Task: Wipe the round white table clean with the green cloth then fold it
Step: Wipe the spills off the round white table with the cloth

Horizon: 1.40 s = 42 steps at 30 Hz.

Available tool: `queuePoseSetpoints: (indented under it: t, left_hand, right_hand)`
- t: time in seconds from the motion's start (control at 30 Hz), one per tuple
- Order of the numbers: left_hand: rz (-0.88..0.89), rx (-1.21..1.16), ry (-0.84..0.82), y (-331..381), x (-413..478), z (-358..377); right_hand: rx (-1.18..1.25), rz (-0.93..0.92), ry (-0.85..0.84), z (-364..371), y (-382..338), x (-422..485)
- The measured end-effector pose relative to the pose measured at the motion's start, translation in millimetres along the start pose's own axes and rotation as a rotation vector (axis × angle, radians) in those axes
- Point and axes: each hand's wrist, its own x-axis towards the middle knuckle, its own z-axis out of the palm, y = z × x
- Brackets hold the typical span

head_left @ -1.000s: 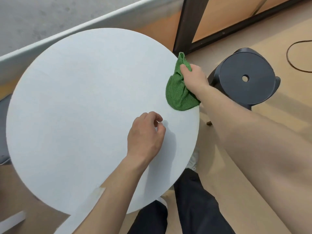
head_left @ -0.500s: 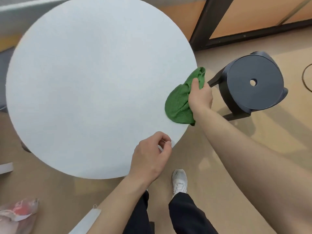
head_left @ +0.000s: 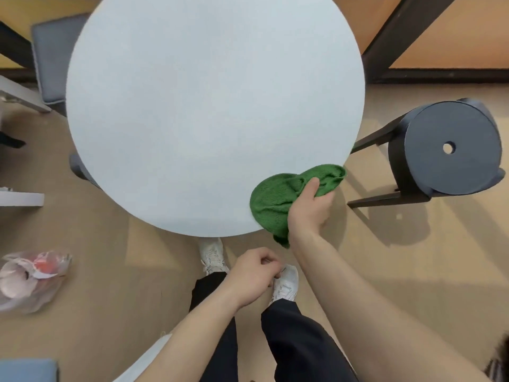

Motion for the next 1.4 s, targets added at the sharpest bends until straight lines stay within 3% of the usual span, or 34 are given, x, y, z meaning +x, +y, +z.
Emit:
queuePoseSetpoints:
  t: [0.2, 0.33, 0.5, 0.67, 0.83, 0.97, 1.17, 1.27, 1.4]
  left_hand:
    - [-0.070, -0.209, 0.076, -25.6, -12.8, -19.1]
    - [-0.167, -0.570, 0.070, -31.9, -17.1, -25.5]
    - [-0.188, -0.873, 0.172, -56.0, -24.9, -25.8]
    - [-0.131, -0.910, 0.226, -64.5, -21.5, -27.2]
    - [-0.171, -1.001, 0.441, -71.5, -14.1, -14.1]
    - [-0.110, -1.261, 0.459, -74.2, -14.4, -23.4]
    - [-0.010, -1.280, 0.608, -64.2, 2.2, -35.9]
    - [0.010, -1.364, 0.628, -54.0, 7.7, -44.9]
    - [-0.005, -1.390, 0.627, -47.6, 15.8, -36.8]
  right_hand:
    - [0.031, -0.015, 0.127, 2.0, -47.2, 47.8]
    - [0.026, 0.075, 0.169, 16.2, -22.3, 2.3]
    - [0.018, 0.294, -0.029, 34.6, 15.9, -91.5]
    - [-0.127, 0.453, -0.330, 42.9, 24.3, -123.9]
    - [-0.304, 0.404, -0.557, 42.2, 29.8, -136.0]
    - [-0.375, 0.359, -0.699, 35.3, 31.9, -135.5]
    - [-0.412, 0.250, -0.631, 20.0, 32.1, -117.9]
    - [-0.347, 0.253, -0.661, 12.1, 29.6, -113.3]
    - [-0.435, 0.162, -0.640, 9.9, 32.0, -108.6]
